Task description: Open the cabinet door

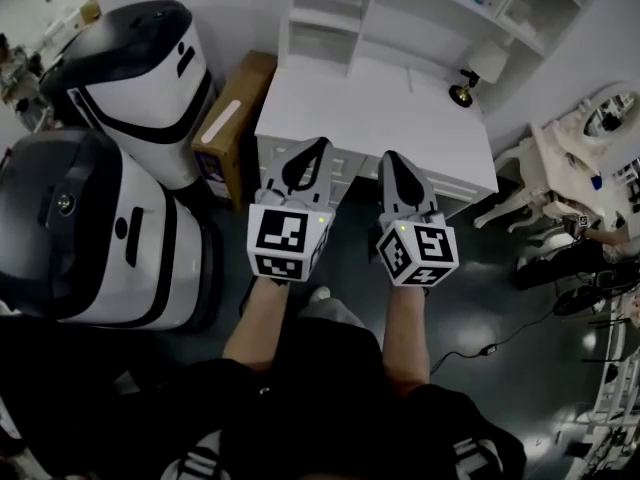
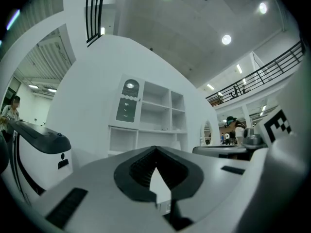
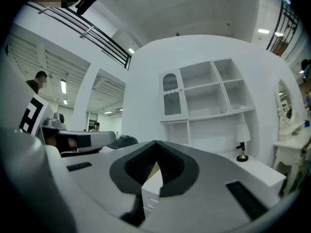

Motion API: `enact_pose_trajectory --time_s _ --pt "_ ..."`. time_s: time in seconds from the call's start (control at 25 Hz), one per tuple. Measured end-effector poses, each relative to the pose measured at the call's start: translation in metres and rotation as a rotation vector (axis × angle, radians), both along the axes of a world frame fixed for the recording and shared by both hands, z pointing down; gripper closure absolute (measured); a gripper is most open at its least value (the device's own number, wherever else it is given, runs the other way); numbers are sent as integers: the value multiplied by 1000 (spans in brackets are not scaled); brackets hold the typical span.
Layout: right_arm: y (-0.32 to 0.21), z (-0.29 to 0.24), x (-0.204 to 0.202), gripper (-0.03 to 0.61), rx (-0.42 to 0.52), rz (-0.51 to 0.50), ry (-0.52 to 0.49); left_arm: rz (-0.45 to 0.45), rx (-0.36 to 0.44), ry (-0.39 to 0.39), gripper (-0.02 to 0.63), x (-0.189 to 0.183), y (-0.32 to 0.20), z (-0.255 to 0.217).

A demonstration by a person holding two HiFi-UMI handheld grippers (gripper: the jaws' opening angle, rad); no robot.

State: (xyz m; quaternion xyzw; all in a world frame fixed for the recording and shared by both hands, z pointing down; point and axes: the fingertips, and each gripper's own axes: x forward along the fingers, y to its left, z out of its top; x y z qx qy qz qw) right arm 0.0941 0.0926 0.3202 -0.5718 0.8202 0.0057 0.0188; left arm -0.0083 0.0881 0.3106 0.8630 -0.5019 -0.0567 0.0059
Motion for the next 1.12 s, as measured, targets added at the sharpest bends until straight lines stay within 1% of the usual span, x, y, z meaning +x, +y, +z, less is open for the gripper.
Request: enact_pose_trajectory --time_s 0.12,0.28,0.4,0.52,0.72,0.92,1.12 --pt "-33 -10 9 560 7 -43 -3 -47 8 13 603 5 -27 -8" --pt "-72 -29 18 560 50 -99 -2 -117 35 27 603 7 -62 -16" --pt "-96 -28 21 560 56 -142 -4 -149 38 36 603 13 -84 -14" --pt "-112 -21 22 560 50 -173 -10 -153 40 45 603 21 -96 -10" --pt "-128 -8 33 560 33 -194 -39 -163 22 26 603 32 -109 -1" --pt "-133 -1 48 560 19 -181 -78 -158 15 -1 603 43 -119 -2" --pt "-139 7 74 560 2 -134 -86 -129 23 -1 603 64 -134 -6"
